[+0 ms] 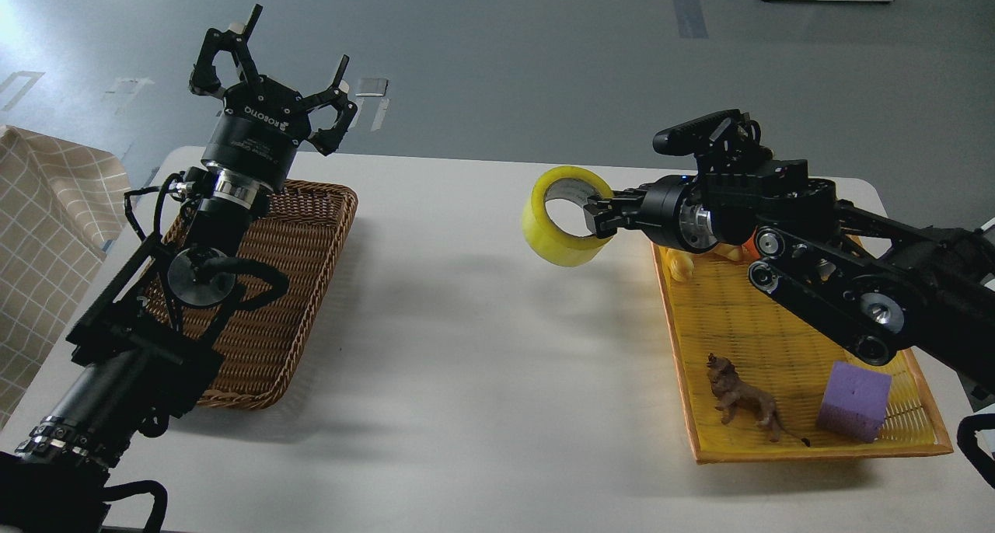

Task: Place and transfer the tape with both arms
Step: 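Lift the tape roll with the right gripper and carry it toward the table center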

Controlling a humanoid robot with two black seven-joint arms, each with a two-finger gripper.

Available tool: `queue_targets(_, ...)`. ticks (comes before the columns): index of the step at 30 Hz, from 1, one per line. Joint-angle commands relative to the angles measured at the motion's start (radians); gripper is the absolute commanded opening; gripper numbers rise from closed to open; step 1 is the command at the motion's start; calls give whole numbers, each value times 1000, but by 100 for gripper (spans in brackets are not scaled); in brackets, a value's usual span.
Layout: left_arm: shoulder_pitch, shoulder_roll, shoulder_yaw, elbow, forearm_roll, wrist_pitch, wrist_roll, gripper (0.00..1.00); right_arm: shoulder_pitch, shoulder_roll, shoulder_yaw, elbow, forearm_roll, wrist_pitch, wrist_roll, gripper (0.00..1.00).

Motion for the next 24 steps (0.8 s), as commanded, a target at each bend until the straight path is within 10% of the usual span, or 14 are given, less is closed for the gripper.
queue_targets(1,2,2,0,0,0,0,0,98,14,56,-45,-45,-1,0,0,0)
queue_targets(24,4,-7,-3,0,0,0,0,98,19,228,-160,-214,0,0,1,0)
